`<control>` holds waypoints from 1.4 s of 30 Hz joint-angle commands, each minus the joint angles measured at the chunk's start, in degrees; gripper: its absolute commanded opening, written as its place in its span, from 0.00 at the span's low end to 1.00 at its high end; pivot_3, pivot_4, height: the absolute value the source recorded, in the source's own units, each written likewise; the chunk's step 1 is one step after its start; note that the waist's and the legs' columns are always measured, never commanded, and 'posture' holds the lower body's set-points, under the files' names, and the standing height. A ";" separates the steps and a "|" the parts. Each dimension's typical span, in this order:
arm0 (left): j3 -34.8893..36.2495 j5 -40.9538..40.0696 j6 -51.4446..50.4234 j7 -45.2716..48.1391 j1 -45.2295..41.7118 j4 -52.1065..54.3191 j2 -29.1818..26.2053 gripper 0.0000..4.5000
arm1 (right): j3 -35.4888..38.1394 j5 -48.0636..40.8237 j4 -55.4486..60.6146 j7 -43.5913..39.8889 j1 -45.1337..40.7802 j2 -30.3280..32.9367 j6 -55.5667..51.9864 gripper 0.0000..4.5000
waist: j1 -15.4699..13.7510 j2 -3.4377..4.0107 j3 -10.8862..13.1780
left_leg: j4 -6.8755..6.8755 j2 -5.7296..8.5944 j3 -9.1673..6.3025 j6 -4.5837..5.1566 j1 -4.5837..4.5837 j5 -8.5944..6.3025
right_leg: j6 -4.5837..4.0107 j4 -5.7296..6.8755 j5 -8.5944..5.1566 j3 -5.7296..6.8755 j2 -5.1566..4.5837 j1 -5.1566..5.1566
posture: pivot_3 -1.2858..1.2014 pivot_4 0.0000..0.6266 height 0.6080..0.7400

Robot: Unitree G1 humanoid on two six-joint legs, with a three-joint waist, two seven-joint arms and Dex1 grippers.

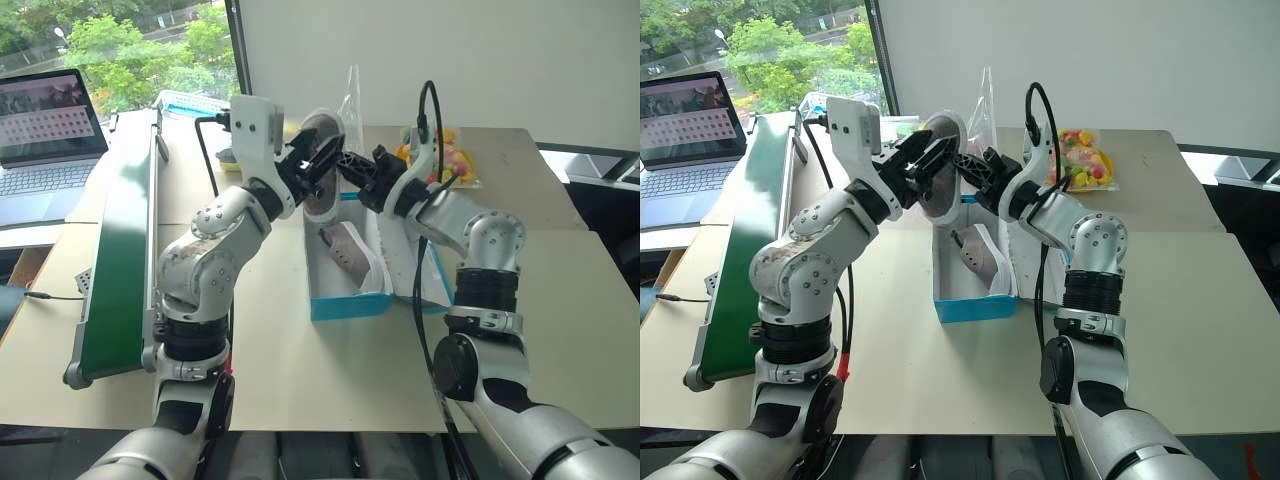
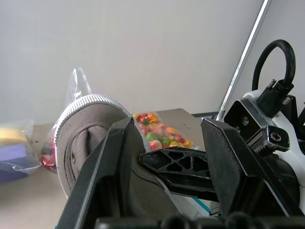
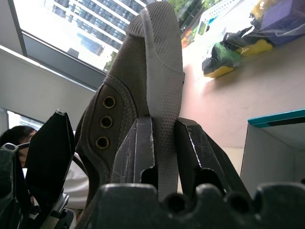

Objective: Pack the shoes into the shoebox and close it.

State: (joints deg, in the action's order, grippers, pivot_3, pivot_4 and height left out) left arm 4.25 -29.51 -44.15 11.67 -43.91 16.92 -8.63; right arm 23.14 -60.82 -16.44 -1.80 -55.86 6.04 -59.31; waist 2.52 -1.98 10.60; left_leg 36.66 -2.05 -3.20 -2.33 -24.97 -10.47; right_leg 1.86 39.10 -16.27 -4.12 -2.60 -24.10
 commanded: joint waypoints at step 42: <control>-1.24 -1.24 -3.70 31.99 12.51 7.08 -43.52 1.00 | -27.01 21.59 20.48 -13.82 1.72 18.57 -14.34 0.02 | -0.02 0.25 0.16 | -0.28 -0.04 0.01 0.01 0.00 -0.01 | -0.02 -0.20 -0.03 0.00 0.03 -0.09 | 0.52 0.24 1.00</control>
State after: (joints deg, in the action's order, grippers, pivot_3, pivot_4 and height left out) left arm 2.39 -31.43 -48.92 43.61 -31.21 22.52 -52.12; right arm -5.05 -39.55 1.79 -15.07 -53.53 24.88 -73.33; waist 2.50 -1.73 10.75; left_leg 36.38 -2.09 -3.19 -2.32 -24.97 -10.48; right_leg 1.84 38.91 -16.30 -4.12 -2.57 -24.18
